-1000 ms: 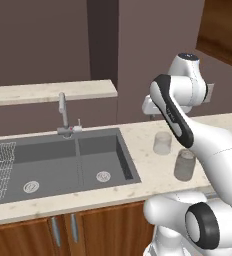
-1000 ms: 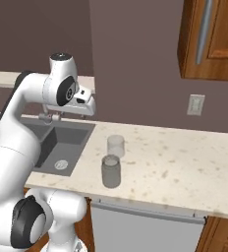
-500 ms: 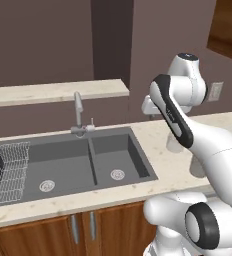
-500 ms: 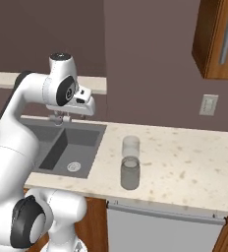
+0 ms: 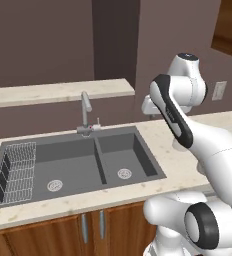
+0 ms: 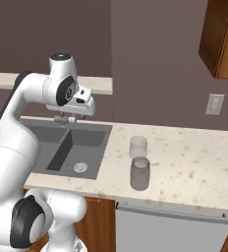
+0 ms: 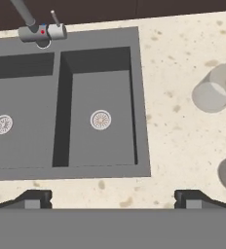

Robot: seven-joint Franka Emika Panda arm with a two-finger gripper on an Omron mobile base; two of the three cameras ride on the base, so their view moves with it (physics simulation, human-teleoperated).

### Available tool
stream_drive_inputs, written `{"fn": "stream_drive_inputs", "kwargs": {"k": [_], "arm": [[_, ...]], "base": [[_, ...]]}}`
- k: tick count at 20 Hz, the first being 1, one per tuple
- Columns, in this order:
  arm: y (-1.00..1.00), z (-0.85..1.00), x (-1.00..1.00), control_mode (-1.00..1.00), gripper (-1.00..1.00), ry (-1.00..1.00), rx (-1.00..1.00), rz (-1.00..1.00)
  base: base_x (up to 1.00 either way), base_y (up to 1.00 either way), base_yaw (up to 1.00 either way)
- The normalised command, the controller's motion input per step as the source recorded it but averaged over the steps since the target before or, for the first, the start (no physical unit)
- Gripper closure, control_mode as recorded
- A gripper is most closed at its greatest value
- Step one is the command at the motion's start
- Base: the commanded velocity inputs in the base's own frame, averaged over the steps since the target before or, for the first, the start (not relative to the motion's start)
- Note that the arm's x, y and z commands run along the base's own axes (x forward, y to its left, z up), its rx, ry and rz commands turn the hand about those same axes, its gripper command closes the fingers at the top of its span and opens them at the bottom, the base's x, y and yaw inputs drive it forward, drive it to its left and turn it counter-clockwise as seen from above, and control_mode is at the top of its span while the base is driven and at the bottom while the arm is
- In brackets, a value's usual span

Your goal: Place the jar in the left basin and the glass cup in the right basin of the sink.

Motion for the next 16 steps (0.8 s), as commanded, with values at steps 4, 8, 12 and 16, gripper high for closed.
{"fn": "stream_drive_inputs", "kwargs": {"k": [4, 8, 12, 16], "arm": [[0.0, 0.0, 0.0, 1.0, -1.0, 0.0, 0.0, 0.0], [0.0, 0.0, 0.0, 1.0, -1.0, 0.0, 0.0, 0.0], [0.0, 0.0, 0.0, 1.0, -1.0, 0.0, 0.0, 0.0], [0.0, 0.0, 0.0, 1.0, -1.0, 0.0, 0.0, 0.0]], "base": [[0.0, 0.32, -0.01], [0.0, 0.33, 0.0], [0.14, 0.25, 0.0], [0.32, 0.1, 0.0]]}}
